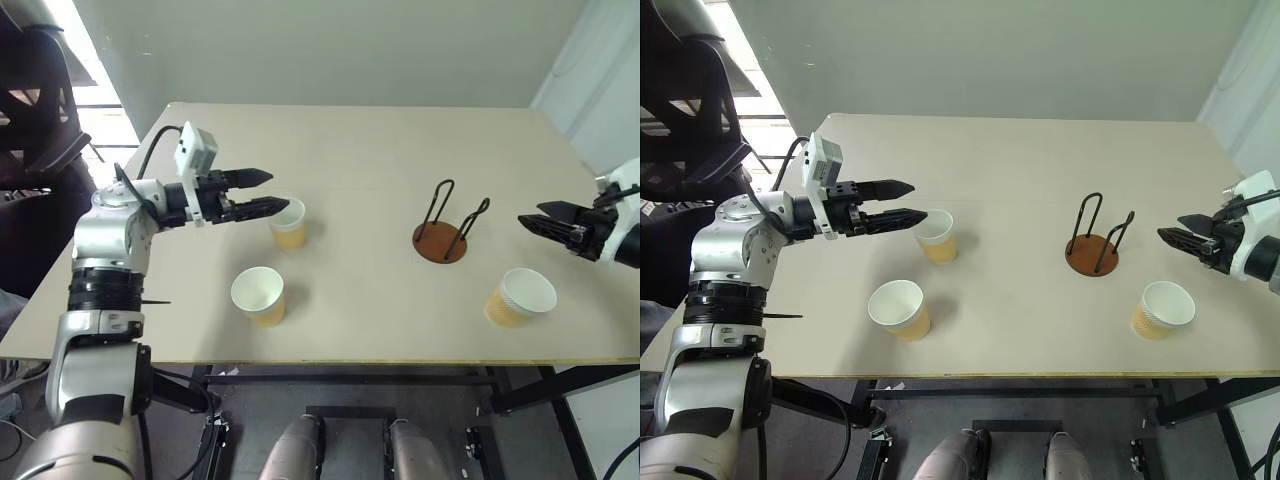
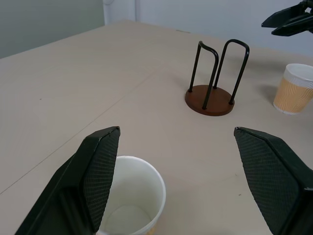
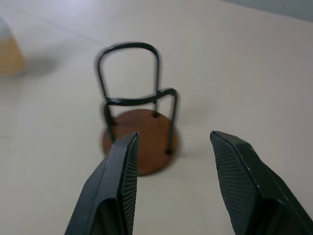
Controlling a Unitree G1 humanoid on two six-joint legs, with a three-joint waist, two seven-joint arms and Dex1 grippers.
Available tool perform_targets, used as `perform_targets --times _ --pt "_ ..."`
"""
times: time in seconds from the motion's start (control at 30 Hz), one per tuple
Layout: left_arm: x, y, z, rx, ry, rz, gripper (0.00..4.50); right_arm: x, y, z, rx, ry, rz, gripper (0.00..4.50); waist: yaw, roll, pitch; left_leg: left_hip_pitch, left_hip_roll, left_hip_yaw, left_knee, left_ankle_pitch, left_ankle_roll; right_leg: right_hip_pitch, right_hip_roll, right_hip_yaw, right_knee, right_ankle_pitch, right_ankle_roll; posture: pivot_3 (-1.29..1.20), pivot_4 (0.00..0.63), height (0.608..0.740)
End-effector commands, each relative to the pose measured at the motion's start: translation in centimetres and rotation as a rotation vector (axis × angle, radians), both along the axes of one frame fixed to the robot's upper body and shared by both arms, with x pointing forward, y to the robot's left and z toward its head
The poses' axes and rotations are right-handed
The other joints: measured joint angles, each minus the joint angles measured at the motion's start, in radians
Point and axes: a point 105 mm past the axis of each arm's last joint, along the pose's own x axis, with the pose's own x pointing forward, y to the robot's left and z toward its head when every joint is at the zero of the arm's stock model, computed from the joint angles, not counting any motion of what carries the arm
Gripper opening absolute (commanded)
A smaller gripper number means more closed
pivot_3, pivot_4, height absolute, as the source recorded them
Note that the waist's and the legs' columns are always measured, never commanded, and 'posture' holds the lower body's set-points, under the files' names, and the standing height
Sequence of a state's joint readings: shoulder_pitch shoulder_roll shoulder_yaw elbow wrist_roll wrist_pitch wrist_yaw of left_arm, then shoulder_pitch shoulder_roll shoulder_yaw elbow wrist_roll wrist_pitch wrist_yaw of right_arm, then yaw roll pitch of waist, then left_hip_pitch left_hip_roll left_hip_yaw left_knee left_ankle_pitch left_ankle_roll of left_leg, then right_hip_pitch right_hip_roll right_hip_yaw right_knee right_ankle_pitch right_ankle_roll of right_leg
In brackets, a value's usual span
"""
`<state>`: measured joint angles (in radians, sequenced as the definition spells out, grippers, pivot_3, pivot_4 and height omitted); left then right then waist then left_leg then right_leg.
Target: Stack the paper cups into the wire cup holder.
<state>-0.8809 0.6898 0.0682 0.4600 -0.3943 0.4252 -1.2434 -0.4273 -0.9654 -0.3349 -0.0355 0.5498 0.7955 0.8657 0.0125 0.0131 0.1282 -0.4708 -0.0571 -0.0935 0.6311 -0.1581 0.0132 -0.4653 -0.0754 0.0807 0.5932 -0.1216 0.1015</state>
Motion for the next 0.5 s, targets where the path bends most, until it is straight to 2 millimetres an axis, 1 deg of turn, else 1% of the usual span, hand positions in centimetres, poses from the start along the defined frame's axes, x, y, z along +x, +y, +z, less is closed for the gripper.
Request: perform_targets --times 0.03,0.1,0.17,0.3,0.5 --pt "-0.2 0.0 0.9 0.011 -0.044 -0.016 3.98 -1.3 1.8 1.3 0.053 -0.002 0.079 2.29 0.0 0.0 0.0 0.0 0.0 0.0 0.0 0.0 0.0 0.0 0.0 0.0 0.0 0.0 0.001 0.0 0.15 0.74" --pt "-0.1 -0.1 0.9 0.014 -0.044 -0.022 3.98 -2.0 3.2 0.5 0.066 0.044 0.131 2.29 0.0 0.0 0.0 0.0 0.0 0.0 0.0 0.0 0.0 0.0 0.0 0.0 0.0 -0.001 0.002 0.0 0.15 0.74" --pt "-0.1 -0.2 0.9 0.014 -0.045 -0.027 3.98 -2.3 3.9 -0.1 0.062 0.069 0.15 2.29 0.001 0.0 0.0 -0.001 0.0 0.0 0.0 0.0 0.0 0.0 0.0 0.0 0.0 -0.002 0.003 0.0 0.15 0.74" --pt "-0.1 -0.5 0.8 0.012 -0.046 -0.035 3.98 -2.0 4.4 -0.8 0.047 0.08 0.137 2.29 0.001 0.0 0.0 0.0 -0.001 0.0 0.0 0.0 0.0 0.0 0.0 0.0 0.0 -0.002 0.002 0.0 0.15 0.74" --pt "-0.2 -0.7 0.9 0.01 -0.047 -0.042 3.98 -0.6 4.7 -1.8 0.019 0.076 0.085 2.29 0.0 0.0 0.0 0.0 0.0 0.0 0.0 0.0 0.001 0.0 0.0 0.0 0.001 0.0 0.0 0.0 0.15 0.74"
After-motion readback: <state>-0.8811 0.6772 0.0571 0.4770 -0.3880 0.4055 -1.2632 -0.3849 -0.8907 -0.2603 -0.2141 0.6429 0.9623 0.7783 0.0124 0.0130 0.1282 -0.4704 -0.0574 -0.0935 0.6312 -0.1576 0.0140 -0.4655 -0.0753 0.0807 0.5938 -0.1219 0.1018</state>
